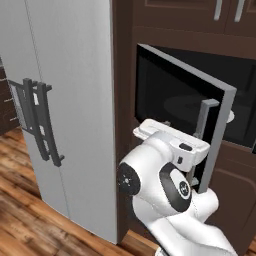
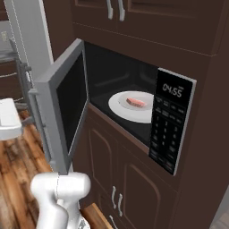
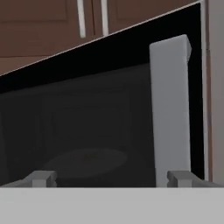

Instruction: Pick the steak from the counter and place it in the microwave. Then turn on the microwave.

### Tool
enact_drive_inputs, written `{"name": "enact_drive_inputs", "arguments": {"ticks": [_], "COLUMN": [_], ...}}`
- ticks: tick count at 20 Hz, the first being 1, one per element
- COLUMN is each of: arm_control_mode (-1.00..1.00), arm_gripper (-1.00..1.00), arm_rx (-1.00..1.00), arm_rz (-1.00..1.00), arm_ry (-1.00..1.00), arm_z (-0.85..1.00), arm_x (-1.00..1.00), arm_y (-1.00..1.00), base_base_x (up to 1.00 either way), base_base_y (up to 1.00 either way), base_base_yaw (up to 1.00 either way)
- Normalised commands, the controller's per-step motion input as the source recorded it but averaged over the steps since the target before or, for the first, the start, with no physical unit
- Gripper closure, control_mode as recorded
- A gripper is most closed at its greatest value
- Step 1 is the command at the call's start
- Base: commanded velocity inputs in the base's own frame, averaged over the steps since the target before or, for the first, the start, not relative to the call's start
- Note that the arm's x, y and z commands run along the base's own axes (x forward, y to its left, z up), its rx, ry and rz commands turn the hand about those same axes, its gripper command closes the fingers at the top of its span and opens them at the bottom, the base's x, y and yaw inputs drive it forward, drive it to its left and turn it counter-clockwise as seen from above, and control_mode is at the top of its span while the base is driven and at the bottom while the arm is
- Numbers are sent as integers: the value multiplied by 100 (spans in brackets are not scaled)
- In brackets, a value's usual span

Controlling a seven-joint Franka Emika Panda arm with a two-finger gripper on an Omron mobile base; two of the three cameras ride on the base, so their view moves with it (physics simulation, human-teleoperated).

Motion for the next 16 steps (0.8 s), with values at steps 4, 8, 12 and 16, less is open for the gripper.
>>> {"name": "enact_drive_inputs", "arguments": {"ticks": [4,8,12,16], "arm_control_mode": [-100,-100,-100,-100], "arm_gripper": [-100,-100,-100,-100], "arm_rx": [1,2,3,2], "arm_rz": [11,11,13,12], "arm_ry": [0,0,0,0], "arm_z": [0,0,0,0], "arm_x": [0,0,0,0], "arm_y": [-67,-68,-76,-72], "base_base_x": [0,0,0,0], "base_base_y": [0,0,0,0], "base_base_yaw": [0,0,0,0]}}
